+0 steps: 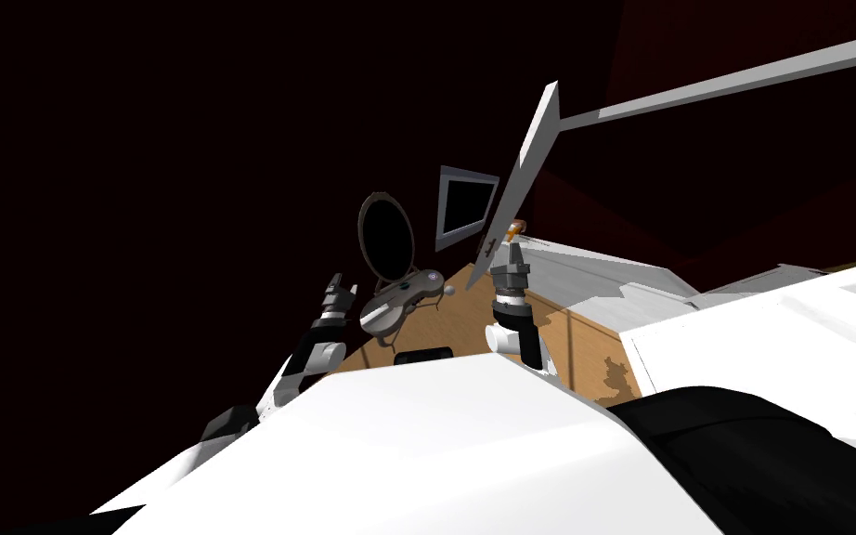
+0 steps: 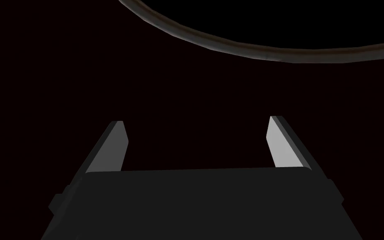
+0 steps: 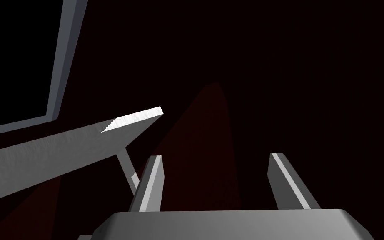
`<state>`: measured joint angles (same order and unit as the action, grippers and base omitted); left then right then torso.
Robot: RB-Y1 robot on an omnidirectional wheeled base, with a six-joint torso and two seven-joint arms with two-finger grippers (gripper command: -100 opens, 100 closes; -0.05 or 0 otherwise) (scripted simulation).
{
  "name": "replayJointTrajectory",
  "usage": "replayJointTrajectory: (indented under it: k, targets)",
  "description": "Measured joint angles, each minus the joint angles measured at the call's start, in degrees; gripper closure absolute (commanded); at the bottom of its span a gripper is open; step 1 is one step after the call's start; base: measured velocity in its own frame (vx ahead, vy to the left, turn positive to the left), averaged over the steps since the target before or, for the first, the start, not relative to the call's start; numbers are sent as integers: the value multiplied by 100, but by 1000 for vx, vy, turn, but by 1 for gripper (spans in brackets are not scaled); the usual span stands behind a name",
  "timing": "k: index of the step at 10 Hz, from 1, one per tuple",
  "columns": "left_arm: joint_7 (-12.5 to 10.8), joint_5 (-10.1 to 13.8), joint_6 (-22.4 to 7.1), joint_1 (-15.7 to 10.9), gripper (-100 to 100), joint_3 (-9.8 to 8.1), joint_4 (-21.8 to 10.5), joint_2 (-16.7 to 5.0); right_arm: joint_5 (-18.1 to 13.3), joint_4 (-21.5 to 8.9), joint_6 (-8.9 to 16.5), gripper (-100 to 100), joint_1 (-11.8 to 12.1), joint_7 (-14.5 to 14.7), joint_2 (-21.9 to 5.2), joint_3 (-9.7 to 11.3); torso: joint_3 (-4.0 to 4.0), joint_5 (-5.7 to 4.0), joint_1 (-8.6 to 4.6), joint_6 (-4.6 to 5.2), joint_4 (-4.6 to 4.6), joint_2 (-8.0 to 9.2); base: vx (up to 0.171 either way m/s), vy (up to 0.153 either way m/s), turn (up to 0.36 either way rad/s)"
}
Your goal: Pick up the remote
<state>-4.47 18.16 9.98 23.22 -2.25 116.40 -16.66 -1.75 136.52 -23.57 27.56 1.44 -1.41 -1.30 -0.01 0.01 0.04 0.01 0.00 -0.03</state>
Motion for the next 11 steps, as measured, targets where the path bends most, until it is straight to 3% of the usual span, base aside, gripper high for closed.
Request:
replayJointTrajectory:
  k: [11]
  targets:
    - [23, 840, -1578, -231, -100, -137, -1245, -402, 0, 0, 0, 0, 0, 0, 0, 0, -7, -2, -11, 0, -3, -12, 26, -6, 37]
